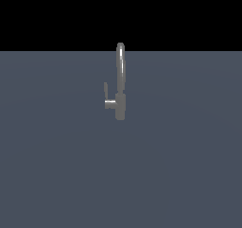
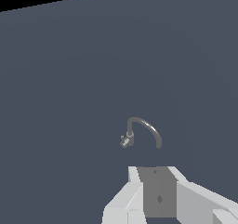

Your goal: Turn on the faucet by rotating a designated handle.

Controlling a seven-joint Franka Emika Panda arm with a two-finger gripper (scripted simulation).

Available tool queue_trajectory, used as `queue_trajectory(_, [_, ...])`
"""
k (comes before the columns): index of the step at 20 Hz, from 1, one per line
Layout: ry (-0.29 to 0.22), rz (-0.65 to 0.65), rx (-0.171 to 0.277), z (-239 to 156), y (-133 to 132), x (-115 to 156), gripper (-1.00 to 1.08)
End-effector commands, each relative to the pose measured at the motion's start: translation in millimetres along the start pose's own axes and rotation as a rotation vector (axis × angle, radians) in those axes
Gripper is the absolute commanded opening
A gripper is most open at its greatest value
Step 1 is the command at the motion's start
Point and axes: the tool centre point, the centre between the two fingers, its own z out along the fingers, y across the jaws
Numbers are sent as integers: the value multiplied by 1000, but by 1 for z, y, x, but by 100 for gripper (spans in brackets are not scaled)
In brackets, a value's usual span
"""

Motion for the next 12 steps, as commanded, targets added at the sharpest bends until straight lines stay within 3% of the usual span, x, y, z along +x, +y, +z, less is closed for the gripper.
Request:
queue_trajectory(1, [25,35,-29,18,-20,-8,-100])
queue_trajectory(12, [96,175,-182,150,-89,-40,-100])
